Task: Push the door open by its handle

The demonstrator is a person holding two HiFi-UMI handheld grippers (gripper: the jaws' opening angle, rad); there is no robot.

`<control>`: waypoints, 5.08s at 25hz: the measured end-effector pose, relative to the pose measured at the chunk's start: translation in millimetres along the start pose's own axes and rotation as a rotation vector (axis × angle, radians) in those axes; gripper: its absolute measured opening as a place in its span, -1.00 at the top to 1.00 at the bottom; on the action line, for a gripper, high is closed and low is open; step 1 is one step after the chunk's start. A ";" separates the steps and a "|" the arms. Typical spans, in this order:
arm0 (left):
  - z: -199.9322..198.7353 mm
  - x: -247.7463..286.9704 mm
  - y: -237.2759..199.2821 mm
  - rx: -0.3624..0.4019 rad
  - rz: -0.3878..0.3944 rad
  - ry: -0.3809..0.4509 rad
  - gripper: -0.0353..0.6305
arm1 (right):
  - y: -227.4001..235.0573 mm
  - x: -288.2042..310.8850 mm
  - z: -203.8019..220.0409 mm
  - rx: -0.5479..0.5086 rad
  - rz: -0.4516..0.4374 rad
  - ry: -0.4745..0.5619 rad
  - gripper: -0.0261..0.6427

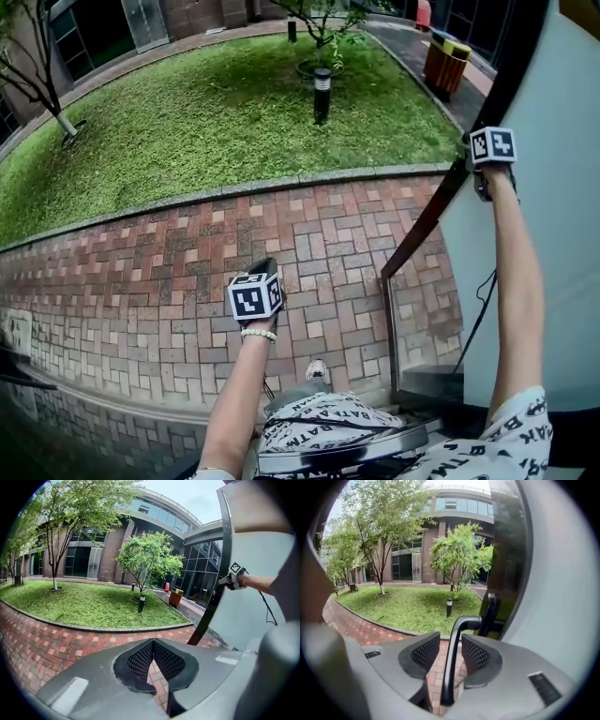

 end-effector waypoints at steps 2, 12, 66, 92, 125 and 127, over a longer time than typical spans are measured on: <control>-5.1 4.2 7.4 0.019 0.010 -0.001 0.94 | -4.3 -24.7 -6.9 -0.007 0.005 0.090 0.44; -16.3 -20.6 73.5 0.088 0.099 0.073 0.94 | -64.7 -91.4 35.1 -0.116 -0.078 0.196 0.88; 305.0 -340.3 181.5 -0.016 0.142 0.078 0.94 | -298.0 -398.1 415.0 -0.365 -0.405 0.180 0.88; 542.0 -483.5 312.2 -0.139 0.045 0.103 0.94 | -308.5 -525.0 682.6 -0.380 -0.588 0.102 0.88; 779.9 -654.7 338.6 -0.094 0.049 0.109 0.94 | -377.1 -686.2 1008.1 -0.177 -0.526 0.115 0.88; 782.6 -662.6 339.7 -0.087 0.046 0.122 0.94 | -377.8 -692.1 1012.4 -0.171 -0.521 0.127 0.88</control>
Point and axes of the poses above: the fingertips, and each gripper's own axes: x forward along the fingers, y to its right, z out of its underside, the point moved 8 cm from there along -x, backward along the fingers, and after that the axes turned 13 degrees about -y, right-handed, at the moved point
